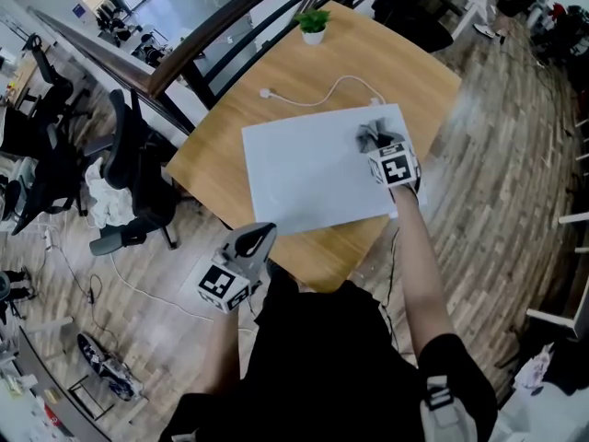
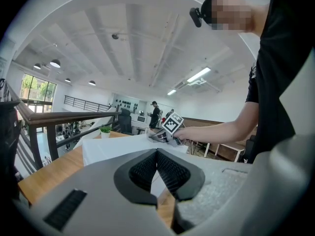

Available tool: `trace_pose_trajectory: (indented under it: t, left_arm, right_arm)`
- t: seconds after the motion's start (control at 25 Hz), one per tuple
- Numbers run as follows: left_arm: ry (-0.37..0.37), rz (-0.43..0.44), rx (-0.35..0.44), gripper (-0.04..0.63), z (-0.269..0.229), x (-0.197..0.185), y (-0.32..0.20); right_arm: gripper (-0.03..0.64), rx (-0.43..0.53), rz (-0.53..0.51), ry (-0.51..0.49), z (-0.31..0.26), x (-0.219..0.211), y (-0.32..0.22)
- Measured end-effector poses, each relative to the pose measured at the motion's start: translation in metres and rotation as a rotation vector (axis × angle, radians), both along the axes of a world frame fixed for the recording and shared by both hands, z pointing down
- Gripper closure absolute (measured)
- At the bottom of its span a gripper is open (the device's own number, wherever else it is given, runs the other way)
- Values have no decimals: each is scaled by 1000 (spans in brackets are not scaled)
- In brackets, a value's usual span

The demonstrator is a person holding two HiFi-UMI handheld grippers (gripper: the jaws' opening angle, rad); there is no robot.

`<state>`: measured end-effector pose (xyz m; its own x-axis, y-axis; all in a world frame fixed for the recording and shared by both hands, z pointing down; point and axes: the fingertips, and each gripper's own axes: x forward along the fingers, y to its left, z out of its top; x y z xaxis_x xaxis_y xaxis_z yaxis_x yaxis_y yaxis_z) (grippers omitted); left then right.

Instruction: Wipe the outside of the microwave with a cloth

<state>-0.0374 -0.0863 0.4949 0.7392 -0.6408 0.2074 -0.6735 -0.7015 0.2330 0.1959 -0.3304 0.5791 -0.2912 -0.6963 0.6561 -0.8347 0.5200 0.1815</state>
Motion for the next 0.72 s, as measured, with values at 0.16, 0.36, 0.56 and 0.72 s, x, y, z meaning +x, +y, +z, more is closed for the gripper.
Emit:
trace_pose_trajectory:
  t: [0.16, 0.36, 0.56, 0.72]
  left_arm:
    - [-3, -17, 8, 594, -2, 2, -1]
    - [-7, -32, 10, 593, -2, 4, -4]
    - [-11, -39, 19, 593, -6, 10, -7]
    - [-6, -46, 24, 593, -9, 16, -7]
  right_arm:
    - [592, 11, -4, 45, 1, 11, -2]
    - [592, 8, 33, 66, 1, 46, -12]
    - [592, 14, 72, 53, -3, 72, -26]
    - [592, 10, 93, 64, -3, 88, -34]
